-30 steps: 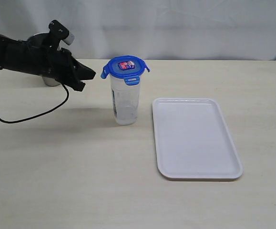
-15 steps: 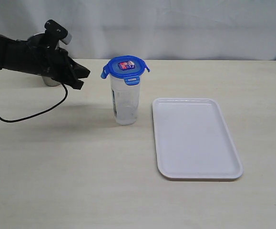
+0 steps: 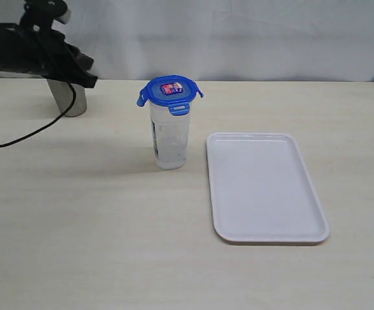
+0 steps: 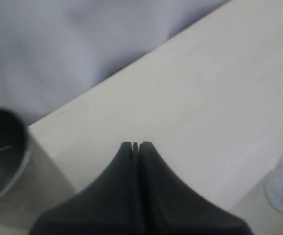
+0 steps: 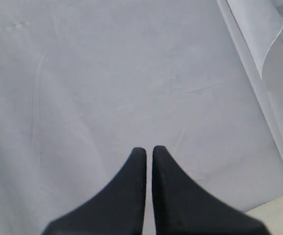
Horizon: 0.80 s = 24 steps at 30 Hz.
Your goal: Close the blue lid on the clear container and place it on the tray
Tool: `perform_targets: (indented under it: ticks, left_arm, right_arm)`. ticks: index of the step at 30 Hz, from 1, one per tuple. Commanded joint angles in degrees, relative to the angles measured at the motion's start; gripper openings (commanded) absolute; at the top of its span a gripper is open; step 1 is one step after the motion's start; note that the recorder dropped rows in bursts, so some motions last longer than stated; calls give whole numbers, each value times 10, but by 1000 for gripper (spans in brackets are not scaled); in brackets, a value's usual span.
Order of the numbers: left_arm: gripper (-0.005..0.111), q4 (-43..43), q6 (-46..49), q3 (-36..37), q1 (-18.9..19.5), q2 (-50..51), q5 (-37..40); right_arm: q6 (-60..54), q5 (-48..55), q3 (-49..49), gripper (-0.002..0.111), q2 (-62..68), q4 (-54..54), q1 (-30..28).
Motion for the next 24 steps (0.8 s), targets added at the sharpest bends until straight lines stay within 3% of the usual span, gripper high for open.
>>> perform_targets:
  ticks: [1, 6, 11, 16, 19, 22, 24]
  left_arm:
    - [0, -51, -6, 40, -2, -62, -99]
    - [0, -63, -6, 78, -2, -98, -131]
    - [0, -65, -6, 93, -2, -105, -64]
    - [0, -62, -6, 103, -2, -105, 7]
    - [0, -60, 7, 104, -2, -105, 96]
    - [0, -67, 44, 104, -5, -105, 183]
    - [0, -69, 47, 104, -9, -105, 181]
  right_arm:
    - [5, 70, -85, 4, 10, -8, -4]
    - [-7, 161, -187, 4, 90, -32, -4]
    - [-105, 319, -307, 4, 230, -2, -4]
    - [-353, 397, -402, 4, 395, 211, -4]
    - [-522, 484, -477, 4, 520, 360, -4]
    - [-626, 570, -552, 4, 641, 449, -4]
    - [-670, 587, -586, 4, 702, 490, -4]
